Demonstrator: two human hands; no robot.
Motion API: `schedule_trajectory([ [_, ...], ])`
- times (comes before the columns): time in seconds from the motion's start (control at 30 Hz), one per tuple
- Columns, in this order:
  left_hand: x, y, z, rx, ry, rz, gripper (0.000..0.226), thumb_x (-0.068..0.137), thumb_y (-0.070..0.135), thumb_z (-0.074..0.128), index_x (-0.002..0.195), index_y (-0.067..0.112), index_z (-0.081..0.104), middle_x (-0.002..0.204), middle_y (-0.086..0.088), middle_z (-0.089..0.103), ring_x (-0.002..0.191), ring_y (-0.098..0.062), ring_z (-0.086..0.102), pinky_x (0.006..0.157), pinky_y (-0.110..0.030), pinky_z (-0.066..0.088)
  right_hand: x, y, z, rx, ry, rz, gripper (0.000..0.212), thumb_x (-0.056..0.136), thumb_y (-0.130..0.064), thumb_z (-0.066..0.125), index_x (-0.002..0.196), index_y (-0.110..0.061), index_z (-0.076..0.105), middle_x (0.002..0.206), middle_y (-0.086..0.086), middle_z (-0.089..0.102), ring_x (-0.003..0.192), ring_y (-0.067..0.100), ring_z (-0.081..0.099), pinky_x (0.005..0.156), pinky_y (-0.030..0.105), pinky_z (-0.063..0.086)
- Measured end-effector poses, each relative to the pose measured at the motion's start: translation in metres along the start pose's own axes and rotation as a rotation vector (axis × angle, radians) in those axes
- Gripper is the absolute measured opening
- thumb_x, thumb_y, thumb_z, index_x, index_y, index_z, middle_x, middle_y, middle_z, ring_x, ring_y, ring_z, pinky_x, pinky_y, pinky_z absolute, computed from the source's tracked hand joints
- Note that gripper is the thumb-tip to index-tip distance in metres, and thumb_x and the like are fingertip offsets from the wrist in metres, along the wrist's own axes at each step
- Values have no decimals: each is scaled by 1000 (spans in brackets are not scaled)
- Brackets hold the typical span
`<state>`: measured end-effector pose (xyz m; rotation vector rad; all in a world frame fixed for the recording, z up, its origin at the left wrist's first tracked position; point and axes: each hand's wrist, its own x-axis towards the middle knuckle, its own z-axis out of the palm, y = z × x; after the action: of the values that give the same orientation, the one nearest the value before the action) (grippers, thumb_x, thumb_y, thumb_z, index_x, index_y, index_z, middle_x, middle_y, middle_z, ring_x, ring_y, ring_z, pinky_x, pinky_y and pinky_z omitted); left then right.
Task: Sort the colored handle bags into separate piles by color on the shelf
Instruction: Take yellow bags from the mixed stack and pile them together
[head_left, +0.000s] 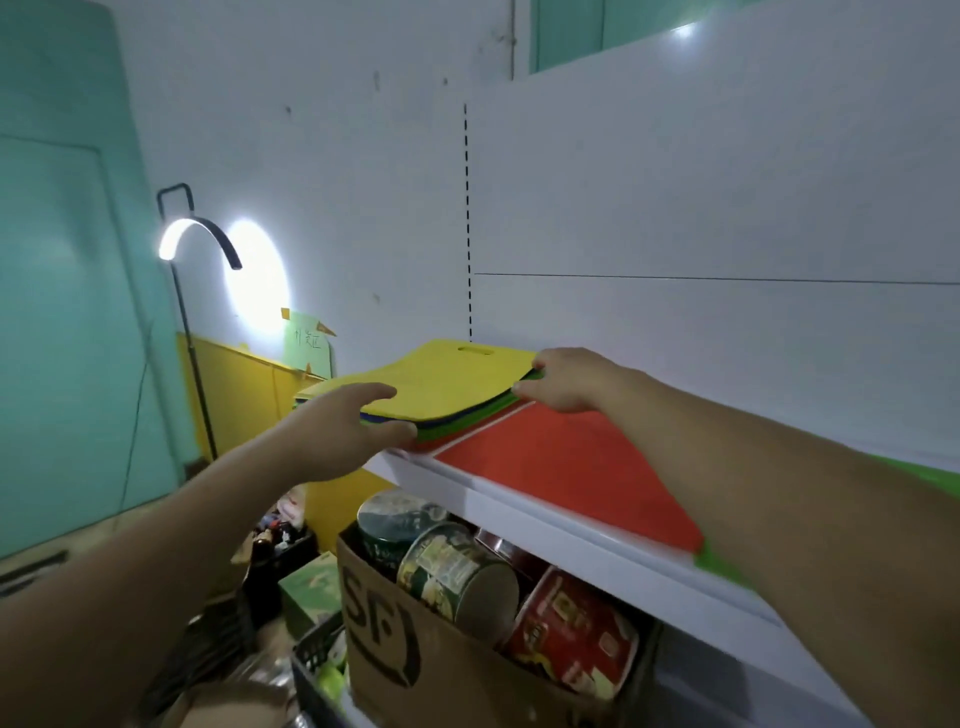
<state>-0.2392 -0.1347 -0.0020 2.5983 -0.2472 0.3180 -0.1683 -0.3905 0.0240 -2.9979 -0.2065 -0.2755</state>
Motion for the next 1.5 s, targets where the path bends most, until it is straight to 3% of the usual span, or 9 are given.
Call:
schedule_trajectory([
  [0.2,69,-21,4,-16,26,-12,62,84,50,61,140,29,41,147,0,39,130,-21,41,97,-32,33,69,3,11,26,-20,21,68,92,-56,47,146,-17,34,151,6,35,135,25,37,104,36,35],
  [0.57,167,-60,21,36,-171,153,63,84,55,57,139,32,40,148,3,38,133,-20,38,104,-32,30,126,-3,27,-69,-35,177,68,94,-55,42,146,-13,32,149,9,36,133,27,38,101,35,36],
  [0.77,214,-100,9,80,-322,293,62,84,58,55,139,32,41,149,4,36,135,-18,35,107,-31,27,141,-31,44,-92,-58,330,71,94,-57,40,147,-12,32,151,10,34,134,28,37,104,35,36],
  [1.0,245,-128,15,143,-528,428,75,85,64,45,148,27,26,156,2,23,141,-19,24,113,-32,20,138,-62,61,-68,34,582,74,89,-65,41,138,-11,42,137,15,43,119,30,48,86,34,41],
  [1.2,253,-141,29,154,-482,485,89,75,82,35,147,31,26,156,5,22,142,-21,21,115,-47,19,137,-73,78,-41,127,785,82,80,-70,51,140,-15,36,135,14,43,121,33,46,92,40,43],
  [1.33,254,-142,33,181,-440,506,82,79,78,31,147,32,23,157,6,18,143,-20,17,115,-48,17,133,-79,82,-91,304,739,75,82,-60,59,140,-18,35,131,12,40,120,33,44,94,41,41],
  [1.5,252,-145,33,154,-428,479,82,77,78,27,147,36,23,157,7,16,144,-18,15,116,-47,15,131,-76,82,-34,448,546,53,89,-22,59,137,-15,38,123,16,49,112,35,50,88,36,39],
])
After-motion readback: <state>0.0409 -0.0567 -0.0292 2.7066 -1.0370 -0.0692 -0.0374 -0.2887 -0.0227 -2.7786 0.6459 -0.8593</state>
